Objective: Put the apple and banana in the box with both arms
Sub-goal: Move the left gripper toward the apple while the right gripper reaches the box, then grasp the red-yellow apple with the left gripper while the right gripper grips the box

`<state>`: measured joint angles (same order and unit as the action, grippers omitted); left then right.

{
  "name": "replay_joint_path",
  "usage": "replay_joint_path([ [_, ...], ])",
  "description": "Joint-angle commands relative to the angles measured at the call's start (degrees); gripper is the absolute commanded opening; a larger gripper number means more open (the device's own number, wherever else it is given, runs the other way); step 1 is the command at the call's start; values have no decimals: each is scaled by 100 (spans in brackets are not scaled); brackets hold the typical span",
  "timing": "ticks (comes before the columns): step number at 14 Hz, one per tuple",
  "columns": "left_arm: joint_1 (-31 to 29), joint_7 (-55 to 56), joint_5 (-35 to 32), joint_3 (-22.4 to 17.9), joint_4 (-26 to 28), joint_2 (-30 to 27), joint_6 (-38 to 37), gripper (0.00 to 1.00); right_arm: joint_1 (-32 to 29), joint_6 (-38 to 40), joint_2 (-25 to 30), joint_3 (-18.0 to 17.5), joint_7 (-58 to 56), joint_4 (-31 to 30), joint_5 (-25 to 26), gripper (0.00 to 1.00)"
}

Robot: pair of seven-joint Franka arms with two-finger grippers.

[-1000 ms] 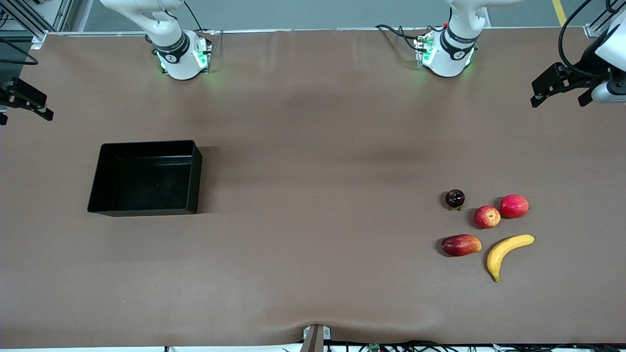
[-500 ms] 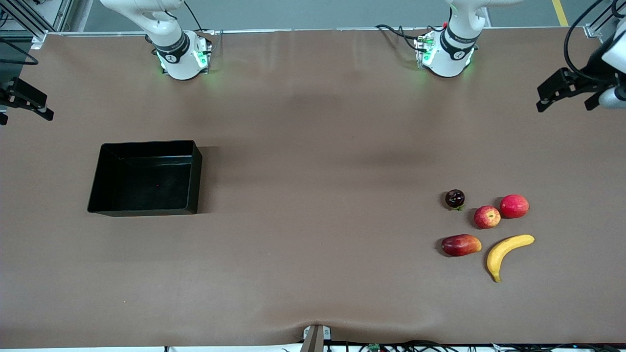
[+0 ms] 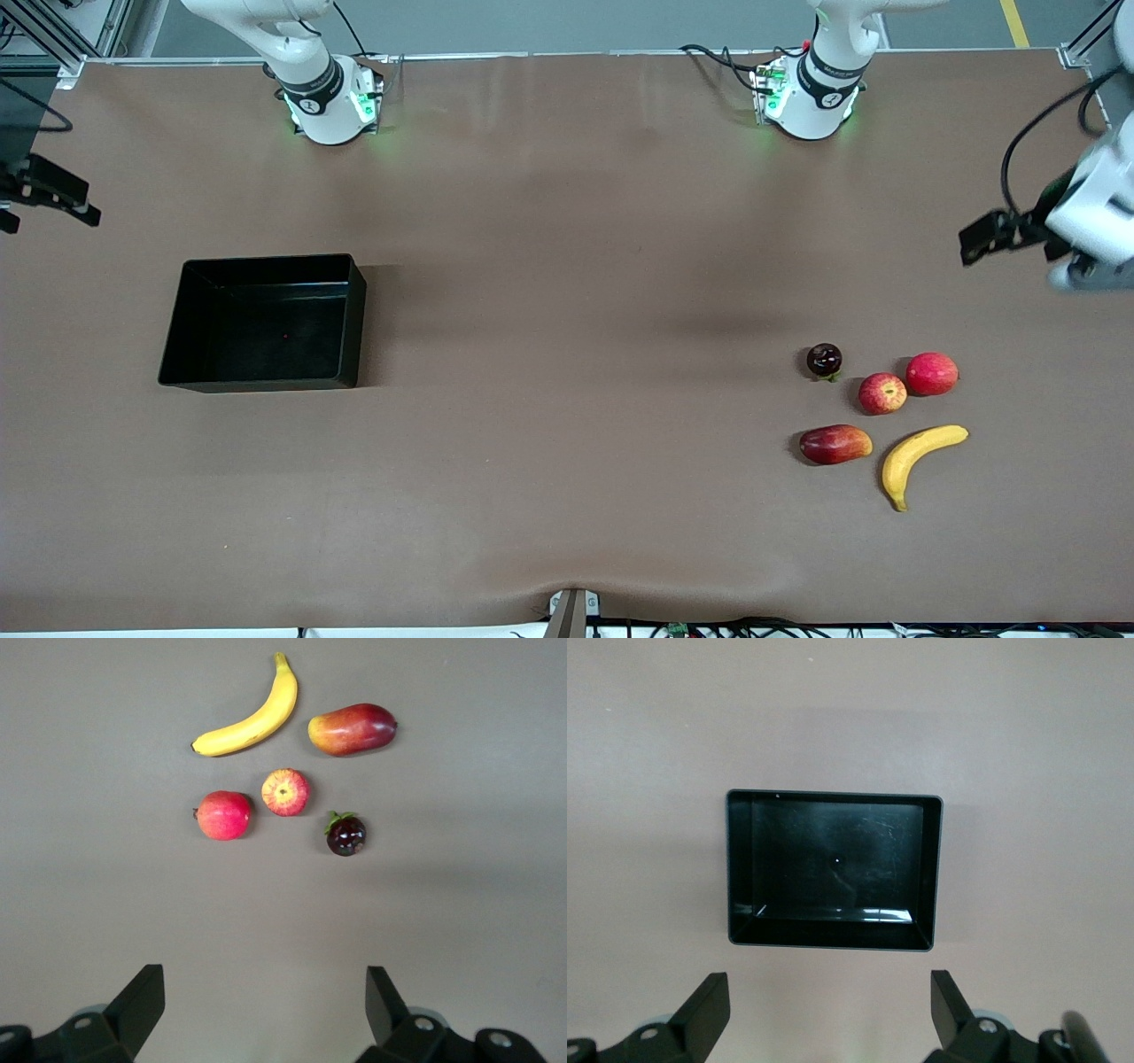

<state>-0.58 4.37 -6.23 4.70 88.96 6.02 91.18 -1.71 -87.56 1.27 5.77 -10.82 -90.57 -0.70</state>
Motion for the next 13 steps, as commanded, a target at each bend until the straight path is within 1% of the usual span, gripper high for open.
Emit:
replay_joint_path([
  [1,-64,-85,-98,22,-63,443,154,100,-346,11,-398,-14,1,136,105,100],
  [3,-178,-312,-80,31,16,768,592,100,-610,-94,-679,-6,-16,136,96,100],
  [4,-179,-662,-71,31,112,935,968,100,-742,-182,-846,-14,-112,119,96,100],
  [6,-222,-1016,-80,31,367,1199,1637,100,-936,-392,-1093,-14,-192,75,35,100],
  [9,-267,-1919,-89,22,789,1612,2674,100,-1050,-402,-1610,-6,-192,-179,26,100],
  [11,-363,-2167,-185,22,799,1928,2870,100,-1095,-542,-2058,-14,-183,-277,26,100],
  [13,-390,-2737,-212,22,807,2157,3212,100,-1103,-1138,-2201,-14,-201,-469,17,100],
])
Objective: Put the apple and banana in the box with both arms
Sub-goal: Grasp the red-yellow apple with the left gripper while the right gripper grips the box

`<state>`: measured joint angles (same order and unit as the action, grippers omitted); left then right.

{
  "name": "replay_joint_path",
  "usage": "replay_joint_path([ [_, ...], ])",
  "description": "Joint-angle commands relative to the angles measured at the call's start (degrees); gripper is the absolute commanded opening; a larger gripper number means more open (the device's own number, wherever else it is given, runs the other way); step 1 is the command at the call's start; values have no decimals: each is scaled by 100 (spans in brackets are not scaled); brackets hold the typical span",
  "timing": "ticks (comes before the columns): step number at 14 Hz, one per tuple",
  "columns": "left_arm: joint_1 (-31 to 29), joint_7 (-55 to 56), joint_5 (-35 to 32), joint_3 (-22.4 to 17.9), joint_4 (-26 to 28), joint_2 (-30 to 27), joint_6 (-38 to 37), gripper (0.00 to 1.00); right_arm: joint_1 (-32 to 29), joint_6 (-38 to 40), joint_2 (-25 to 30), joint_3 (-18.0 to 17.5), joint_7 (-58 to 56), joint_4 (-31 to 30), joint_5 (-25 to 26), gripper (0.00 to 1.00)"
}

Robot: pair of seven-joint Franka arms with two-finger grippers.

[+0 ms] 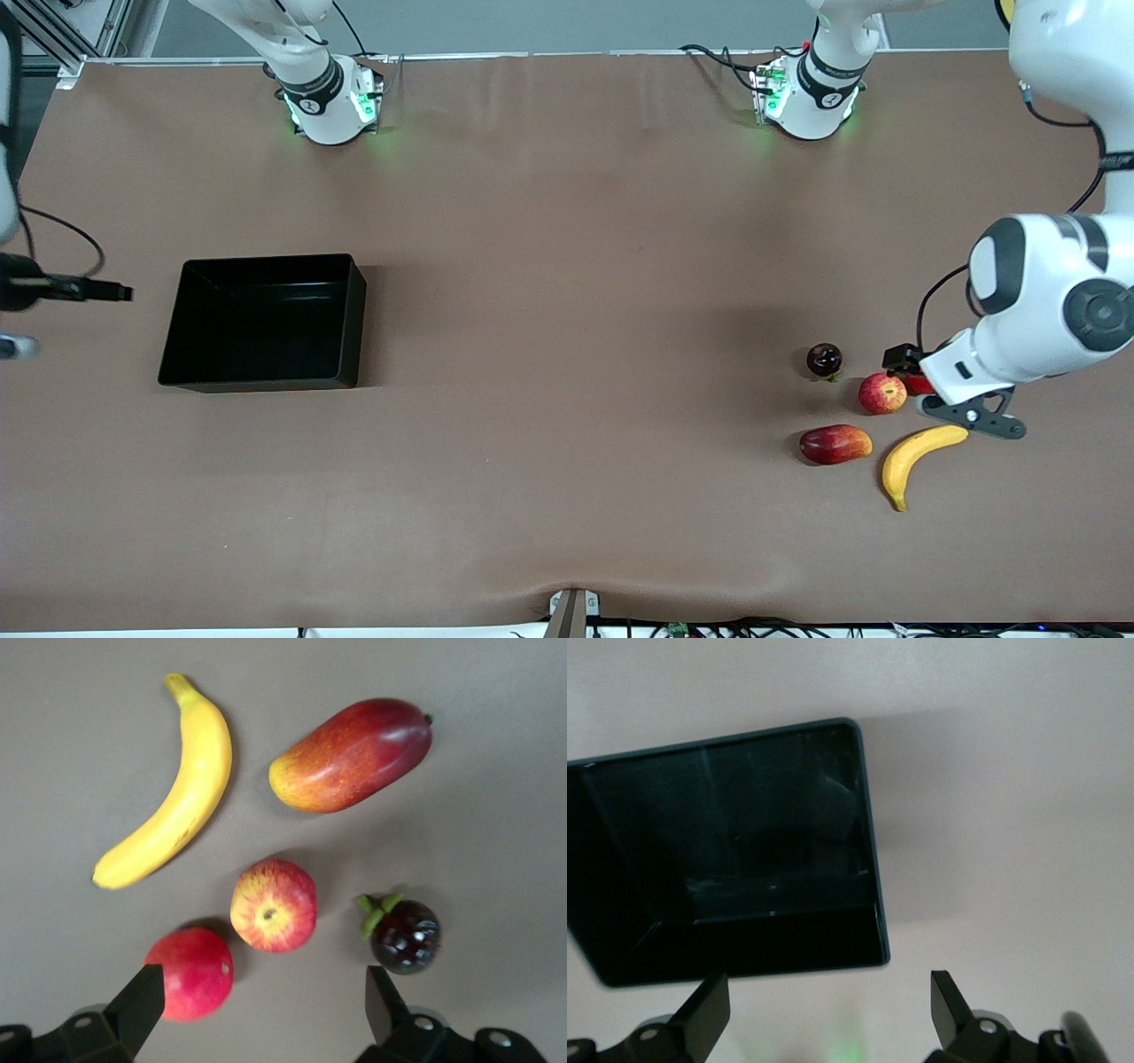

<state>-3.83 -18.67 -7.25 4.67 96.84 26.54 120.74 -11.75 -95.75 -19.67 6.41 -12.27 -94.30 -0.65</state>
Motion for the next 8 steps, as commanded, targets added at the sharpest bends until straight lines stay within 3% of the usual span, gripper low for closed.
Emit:
replay_joint_path([
  [1,-135,-567,-119,25,28,175,361,100,-109,-617,-107,-78,-100,-341,13,100],
  [4,-197,-638,-119,34,212,281,599,100,-135,-1583,-116,-78,-679,-1079,13,100],
  [6,-197,-638,-119,42,344,351,740,100,-214,-2208,-151,-78,-1030,-1467,13,84],
  [8,-197,-638,-119,42,467,351,819,100,-337,-2317,-256,-87,-1225,-1574,-5,64],
])
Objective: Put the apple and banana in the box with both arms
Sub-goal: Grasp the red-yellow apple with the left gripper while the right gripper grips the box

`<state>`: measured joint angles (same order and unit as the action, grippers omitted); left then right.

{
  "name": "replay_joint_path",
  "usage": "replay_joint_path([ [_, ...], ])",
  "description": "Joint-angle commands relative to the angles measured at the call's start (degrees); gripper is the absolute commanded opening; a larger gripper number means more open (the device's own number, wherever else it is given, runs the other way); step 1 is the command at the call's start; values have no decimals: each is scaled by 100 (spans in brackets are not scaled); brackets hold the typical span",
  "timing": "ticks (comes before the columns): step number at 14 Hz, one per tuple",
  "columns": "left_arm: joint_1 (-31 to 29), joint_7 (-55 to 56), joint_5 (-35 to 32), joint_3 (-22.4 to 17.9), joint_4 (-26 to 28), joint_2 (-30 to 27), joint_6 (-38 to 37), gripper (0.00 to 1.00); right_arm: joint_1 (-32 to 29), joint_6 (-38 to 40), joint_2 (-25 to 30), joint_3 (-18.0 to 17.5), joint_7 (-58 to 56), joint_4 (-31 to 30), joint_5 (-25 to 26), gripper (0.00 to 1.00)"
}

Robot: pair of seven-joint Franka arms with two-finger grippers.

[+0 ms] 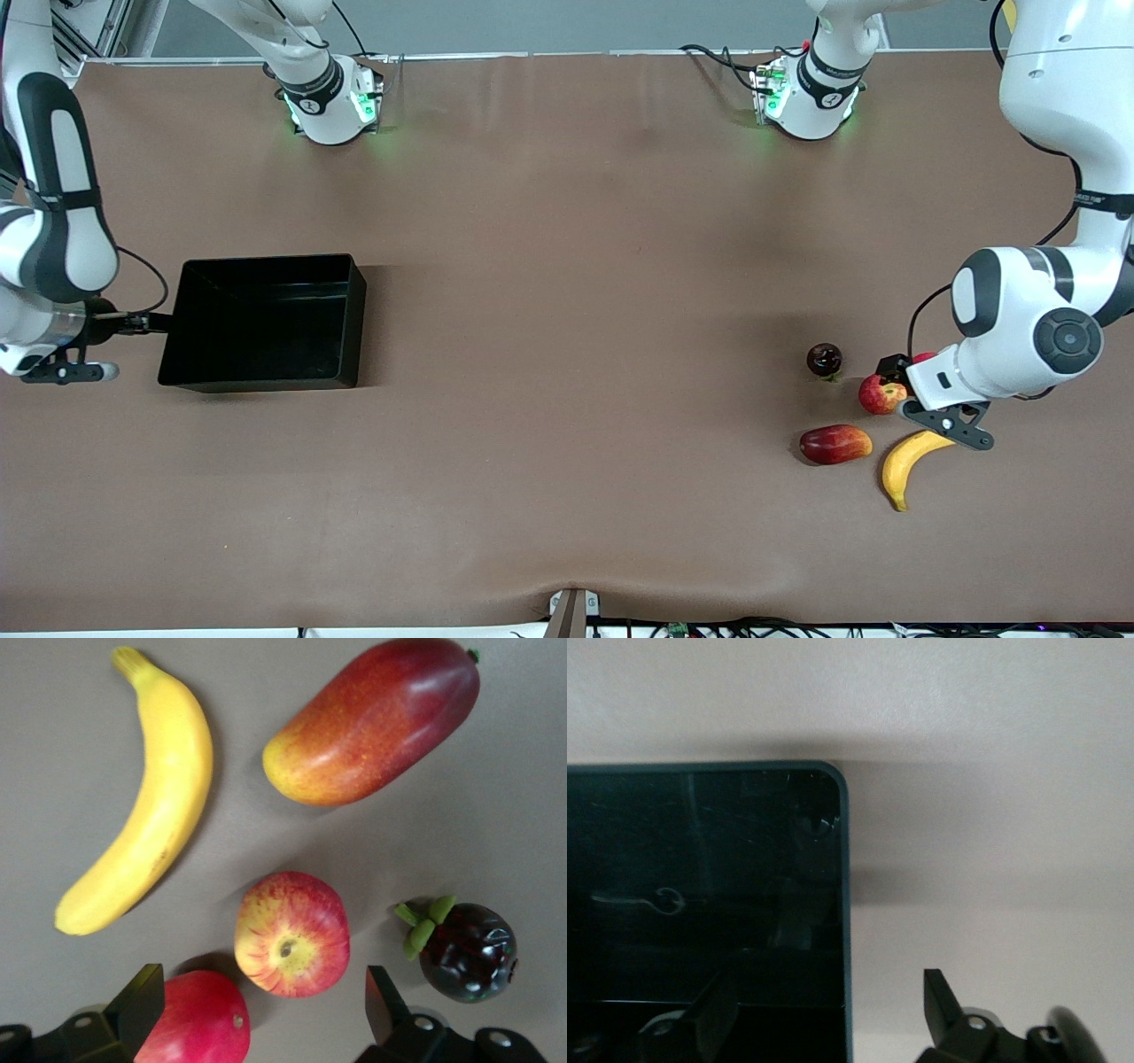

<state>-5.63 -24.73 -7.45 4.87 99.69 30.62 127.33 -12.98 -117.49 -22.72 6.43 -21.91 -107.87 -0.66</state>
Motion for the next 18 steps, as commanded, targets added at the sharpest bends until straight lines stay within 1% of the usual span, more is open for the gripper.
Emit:
replay_joint_path([
  [1,-26,-24,-99,23,235,-47,178,100,-222,-142,23,-98,-270,-234,-4,50],
  [3,-34,-32,-99,23,410,-47,441,100,-231,-142,-4,-98,-261,-234,-4,23],
  [4,-34,-32,-99,23,454,-30,581,100,-240,-134,-21,-98,-261,-234,-48,16],
  [5,-34,-32,-99,23,455,31,670,100,-249,-108,-48,-89,-261,-234,-135,3],
  [6,-34,-32,-99,14,455,93,758,100,-249,-81,-48,-89,-261,-226,-171,0],
  [9,-43,-32,-99,14,463,216,986,100,-249,-55,-30,-98,-235,-173,-302,0],
  [10,-43,-32,-99,14,464,260,1022,100,-231,33,-4,-98,-235,-129,-425,0],
  [11,-61,-32,-99,23,472,269,1031,100,-205,347,5,-98,-217,19,-574,0],
  [12,-69,-32,-99,23,516,269,1040,93,-153,820,5,-106,-191,299,-741,0],
  [13,-61,-32,-99,23,534,269,1040,71,-109,1233,5,-124,-165,571,-864,0],
  [14,-52,-24,-99,23,534,269,1040,55,5,1472,5,-115,-34,774,-1005,0],
  [15,-61,-24,-99,23,534,269,1040,35,119,1579,5,-115,150,872,-1059,0],
  [16,-61,-32,-99,23,534,252,1040,7,242,1606,14,-133,326,882,-1076,0],
  [17,-61,-50,-99,23,569,182,1022,0,417,1650,14,-133,528,882,-1190,0],
  [18,-52,-93,-99,23,578,86,979,0,576,1729,22,-133,730,882,-1469,0],
])
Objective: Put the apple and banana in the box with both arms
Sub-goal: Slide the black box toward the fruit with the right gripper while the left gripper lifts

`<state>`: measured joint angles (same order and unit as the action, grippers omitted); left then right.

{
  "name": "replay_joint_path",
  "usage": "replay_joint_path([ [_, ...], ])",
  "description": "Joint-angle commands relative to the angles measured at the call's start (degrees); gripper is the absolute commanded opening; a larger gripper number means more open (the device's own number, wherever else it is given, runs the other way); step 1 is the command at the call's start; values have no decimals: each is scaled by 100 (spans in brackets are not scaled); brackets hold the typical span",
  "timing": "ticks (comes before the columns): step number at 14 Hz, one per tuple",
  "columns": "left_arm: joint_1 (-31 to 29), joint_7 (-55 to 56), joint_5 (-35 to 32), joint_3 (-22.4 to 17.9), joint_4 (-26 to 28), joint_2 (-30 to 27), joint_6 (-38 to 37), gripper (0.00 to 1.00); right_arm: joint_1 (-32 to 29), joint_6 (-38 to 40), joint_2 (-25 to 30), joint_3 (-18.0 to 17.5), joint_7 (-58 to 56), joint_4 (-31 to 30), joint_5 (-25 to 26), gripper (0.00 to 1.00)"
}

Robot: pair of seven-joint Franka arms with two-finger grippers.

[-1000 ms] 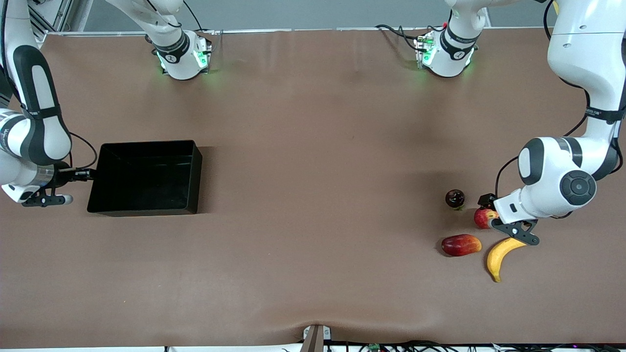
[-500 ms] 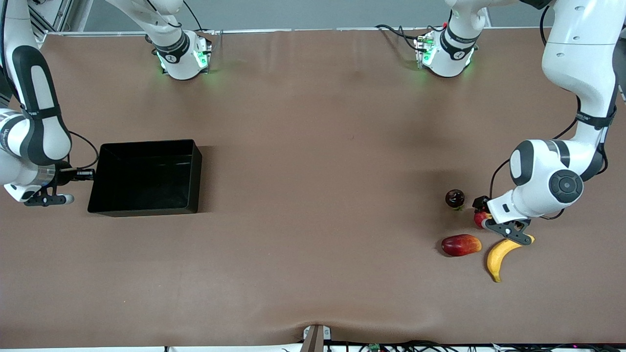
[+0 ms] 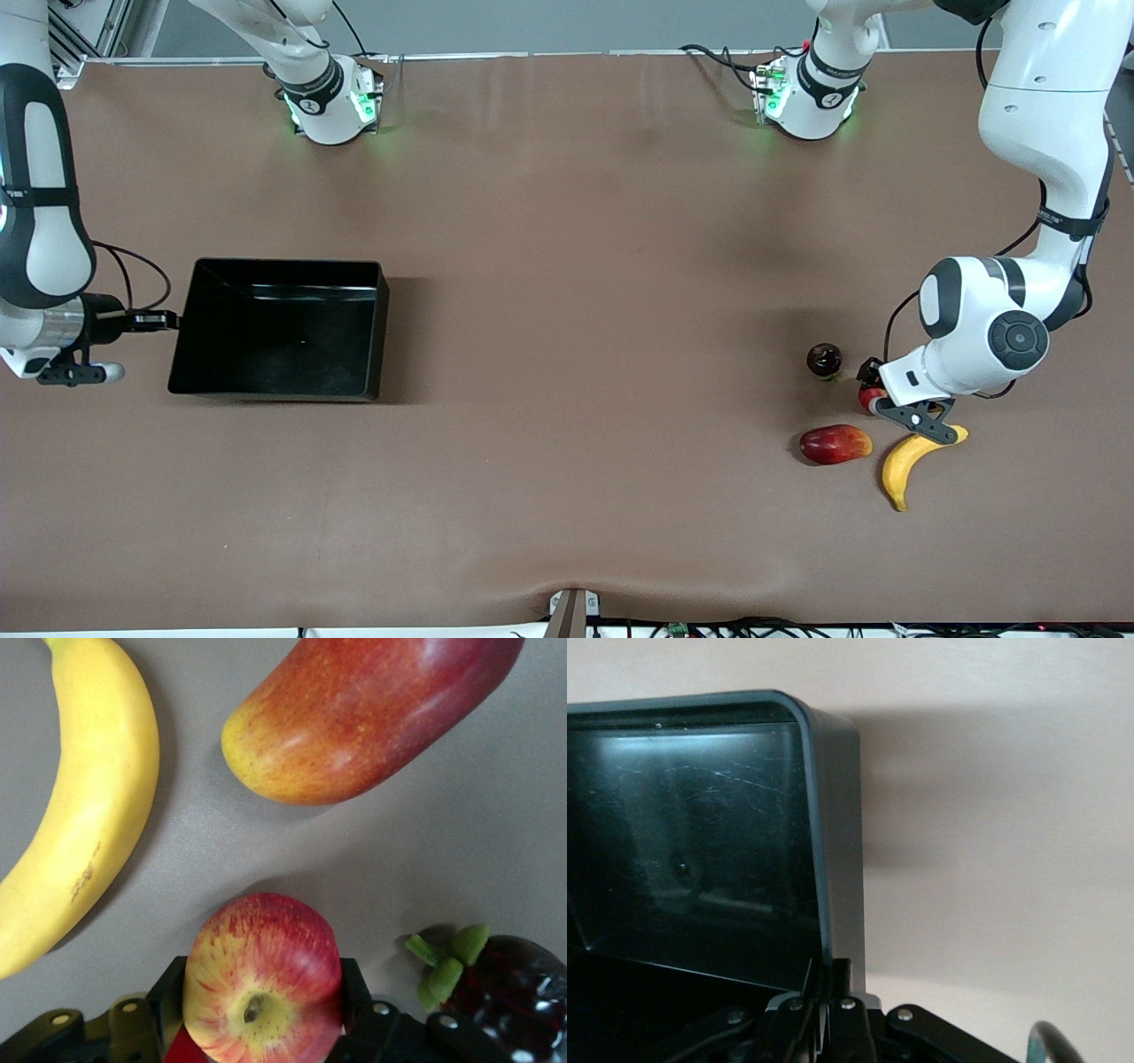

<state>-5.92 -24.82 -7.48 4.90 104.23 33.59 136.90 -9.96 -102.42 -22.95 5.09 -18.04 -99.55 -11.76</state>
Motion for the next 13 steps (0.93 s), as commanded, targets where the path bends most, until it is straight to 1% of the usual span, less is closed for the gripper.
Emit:
replay_joint_path([
  [1,-23,-154,-96,20,115,-308,-23,0,397,275,45,1,423,50,-667,0],
  [2,-23,-216,-96,20,97,-439,-93,0,677,267,37,-34,346,67,-757,0],
  [3,-23,-243,-96,20,80,-580,-215,0,1089,241,80,-52,441,68,-767,0],
  [4,-23,-243,-96,29,54,-729,-425,0,1345,223,107,-52,729,68,-845,0],
  [5,-23,-139,-61,55,-16,-887,-723,0,1478,188,98,-69,1132,85,-1037,0],
  [6,3,-77,35,55,-182,-976,-1144,0,1688,144,98,-139,1284,111,-1283,0],
  [7,-5,46,45,81,-428,-1029,-1653,0,2030,-13,89,-166,1355,146,-1398,0],
  [8,-5,82,54,82,-613,-1134,-2084,0,2416,-241,81,-166,1660,147,-1426,0],
  [9,3,134,62,82,-702,-1248,-2315,0,2664,-443,46,-175,2177,155,-1522,0],
  [11,82,493,71,151,-685,-1573,-2606,0,3173,-813,-33,-175,2524,155,-1811,0],
  [13,83,1011,71,397,-668,-1802,-2835,0,3613,-1190,-130,-166,3084,129,-1901,0],
])
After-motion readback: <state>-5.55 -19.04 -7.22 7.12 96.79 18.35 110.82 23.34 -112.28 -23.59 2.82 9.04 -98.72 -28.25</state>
